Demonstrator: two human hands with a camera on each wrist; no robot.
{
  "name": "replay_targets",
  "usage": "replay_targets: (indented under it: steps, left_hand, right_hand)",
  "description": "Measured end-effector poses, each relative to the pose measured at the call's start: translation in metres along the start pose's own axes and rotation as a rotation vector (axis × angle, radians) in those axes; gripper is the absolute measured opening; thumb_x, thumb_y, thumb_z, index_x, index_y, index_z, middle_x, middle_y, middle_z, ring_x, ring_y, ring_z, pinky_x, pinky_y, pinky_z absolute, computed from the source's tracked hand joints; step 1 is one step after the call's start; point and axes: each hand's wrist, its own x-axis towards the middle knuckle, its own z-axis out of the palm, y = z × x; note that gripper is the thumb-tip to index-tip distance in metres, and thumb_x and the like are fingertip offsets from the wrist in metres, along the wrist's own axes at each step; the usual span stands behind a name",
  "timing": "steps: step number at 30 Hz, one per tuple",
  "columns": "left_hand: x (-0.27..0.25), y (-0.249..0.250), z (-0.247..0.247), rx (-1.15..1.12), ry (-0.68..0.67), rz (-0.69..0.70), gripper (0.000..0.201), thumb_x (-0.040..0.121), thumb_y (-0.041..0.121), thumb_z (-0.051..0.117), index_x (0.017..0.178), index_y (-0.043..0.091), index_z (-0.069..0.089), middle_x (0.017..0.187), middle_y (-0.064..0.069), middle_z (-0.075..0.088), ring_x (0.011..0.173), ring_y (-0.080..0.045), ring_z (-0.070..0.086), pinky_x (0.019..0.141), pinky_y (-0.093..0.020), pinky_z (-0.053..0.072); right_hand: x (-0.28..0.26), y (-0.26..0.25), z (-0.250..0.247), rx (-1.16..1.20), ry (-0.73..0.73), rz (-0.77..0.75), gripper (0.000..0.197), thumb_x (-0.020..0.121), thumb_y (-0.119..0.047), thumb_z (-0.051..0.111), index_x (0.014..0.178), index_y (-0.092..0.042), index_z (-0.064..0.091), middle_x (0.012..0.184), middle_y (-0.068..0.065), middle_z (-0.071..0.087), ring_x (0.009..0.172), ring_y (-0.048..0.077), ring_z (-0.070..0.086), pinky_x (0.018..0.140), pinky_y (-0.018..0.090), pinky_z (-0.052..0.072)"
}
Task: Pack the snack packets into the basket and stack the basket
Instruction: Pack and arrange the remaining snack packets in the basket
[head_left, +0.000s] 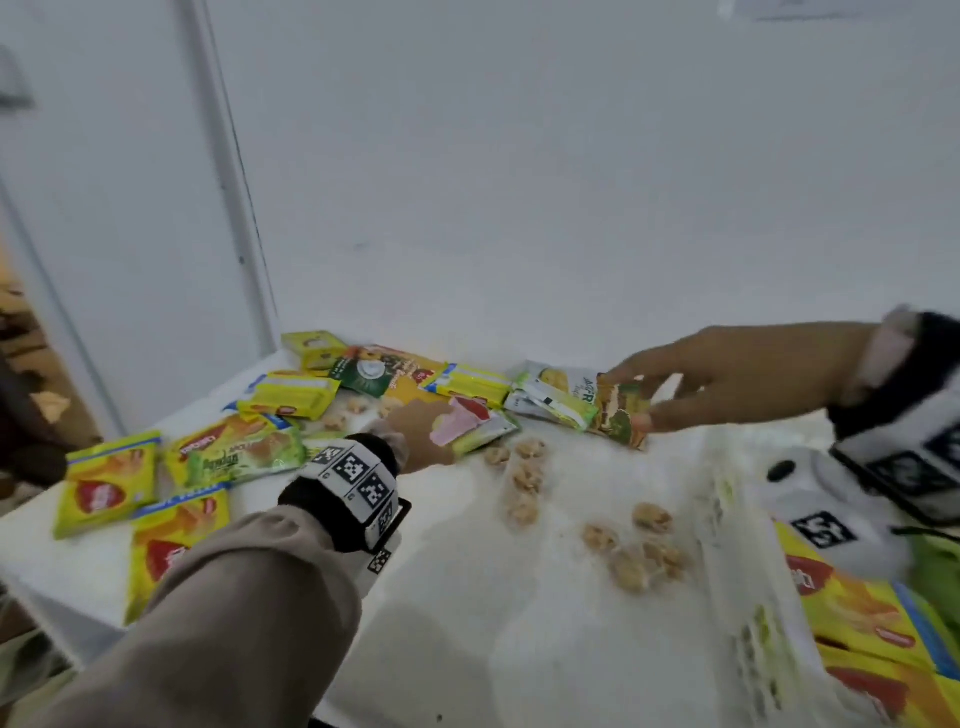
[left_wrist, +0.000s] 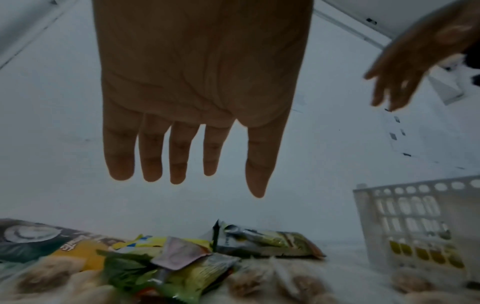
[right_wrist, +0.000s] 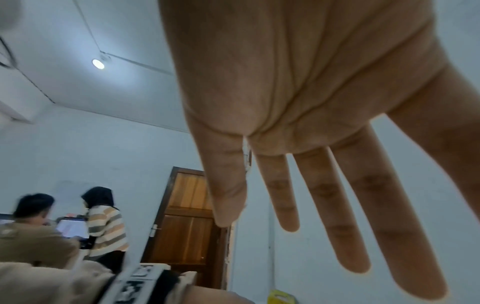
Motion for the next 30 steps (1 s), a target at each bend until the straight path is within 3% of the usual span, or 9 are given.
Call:
replay_targets:
  steps: [2, 5, 9, 13, 17, 20, 23, 28, 30]
  left_hand:
    - [0.012, -0.016, -0.002, 0.018, 0.013, 0.012, 0.069, 0.084, 0.033, 0.063, 0.143, 0.019, 0.03, 0.145, -0.008, 0.036, 0.131, -0.025, 0.038, 0.104, -0.034, 0.033]
    - [0.036, -0.023, -0.002, 0.116, 0.005, 0.057, 0.068, 0.083, 0.036, 0.062, 0.141, 0.017, 0.032, 0.144, -0.01, 0.038, 0.13, -0.026, 0.038, 0.106, -0.035, 0.034]
    - [0.075, -0.021, 0.009, 0.186, -0.095, 0.038, 0.079, 0.077, 0.047, 0.062, 0.143, 0.022, 0.026, 0.145, -0.013, 0.032, 0.132, -0.033, 0.03, 0.107, -0.046, 0.032]
    - [0.112, -0.021, 0.023, 0.214, -0.203, 0.06, 0.081, 0.078, 0.055, 0.059, 0.144, 0.027, 0.021, 0.15, -0.012, 0.021, 0.135, -0.035, 0.024, 0.108, -0.048, 0.03]
    - [0.136, -0.017, 0.034, 0.201, -0.251, 0.068, 0.084, 0.075, 0.049, 0.068, 0.143, 0.029, 0.023, 0.148, -0.014, 0.019, 0.133, -0.037, 0.029, 0.105, -0.046, 0.035]
    - [0.148, -0.015, 0.04, 0.241, -0.265, 0.06, 0.092, 0.069, 0.052, 0.07, 0.142, 0.033, 0.02, 0.137, -0.017, 0.027, 0.121, -0.041, 0.036, 0.095, -0.051, 0.042]
    - [0.153, -0.013, 0.041, 0.277, -0.281, 0.068, 0.095, 0.067, 0.052, 0.071, 0.143, 0.033, 0.016, 0.137, -0.016, 0.026, 0.121, -0.04, 0.037, 0.09, -0.047, 0.045]
    - [0.158, -0.02, 0.041, 0.298, -0.277, 0.177, 0.094, 0.06, 0.045, 0.073, 0.137, 0.029, 0.021, 0.119, -0.015, 0.042, 0.096, -0.035, 0.052, 0.075, -0.042, 0.053]
    - [0.157, -0.019, 0.041, 0.316, -0.291, 0.186, 0.09, 0.063, 0.042, 0.073, 0.137, 0.027, 0.023, 0.117, -0.014, 0.04, 0.096, -0.034, 0.052, 0.072, -0.039, 0.052]
  right_hand:
    - [0.055, -0.04, -0.01, -0.06, 0.037, -0.004, 0.052, 0.091, -0.048, 0.043, 0.14, -0.032, 0.032, 0.131, -0.007, 0.053, 0.109, 0.01, 0.051, 0.094, 0.021, 0.034]
    - [0.132, -0.048, -0.002, -0.09, 0.05, 0.132, 0.057, 0.094, -0.044, 0.044, 0.143, -0.021, 0.029, 0.145, 0.002, 0.039, 0.131, 0.019, 0.038, 0.105, 0.026, 0.027]
    - [0.203, -0.035, 0.029, -0.018, 0.038, 0.255, 0.061, 0.093, -0.04, 0.049, 0.144, -0.016, 0.026, 0.151, 0.004, 0.028, 0.138, 0.022, 0.028, 0.109, 0.032, 0.024]
    - [0.235, -0.018, 0.052, -0.013, 0.001, 0.298, 0.058, 0.093, -0.032, 0.051, 0.143, -0.015, 0.028, 0.149, 0.005, 0.032, 0.135, 0.023, 0.034, 0.107, 0.03, 0.027]
    - [0.261, -0.004, 0.066, -0.076, -0.028, 0.301, 0.049, 0.095, -0.023, 0.048, 0.14, -0.009, 0.034, 0.14, 0.011, 0.044, 0.123, 0.025, 0.047, 0.095, 0.028, 0.038]
    - [0.28, 0.007, 0.075, -0.067, -0.048, 0.32, 0.054, 0.093, -0.025, 0.051, 0.141, -0.011, 0.031, 0.139, 0.013, 0.043, 0.123, 0.027, 0.047, 0.095, 0.031, 0.04]
    - [0.298, 0.019, 0.082, -0.03, -0.045, 0.33, 0.075, 0.086, -0.035, 0.06, 0.146, -0.023, 0.017, 0.141, 0.015, 0.036, 0.121, 0.031, 0.046, 0.092, 0.037, 0.043]
    - [0.318, 0.027, 0.094, -0.015, -0.11, 0.325, 0.079, 0.079, -0.031, 0.068, 0.143, -0.024, 0.022, 0.136, 0.015, 0.041, 0.115, 0.032, 0.052, 0.086, 0.034, 0.046]
    - [0.321, 0.028, 0.098, -0.035, -0.103, 0.342, 0.075, 0.078, -0.031, 0.069, 0.139, -0.028, 0.027, 0.134, 0.014, 0.04, 0.11, 0.033, 0.054, 0.083, 0.036, 0.048]
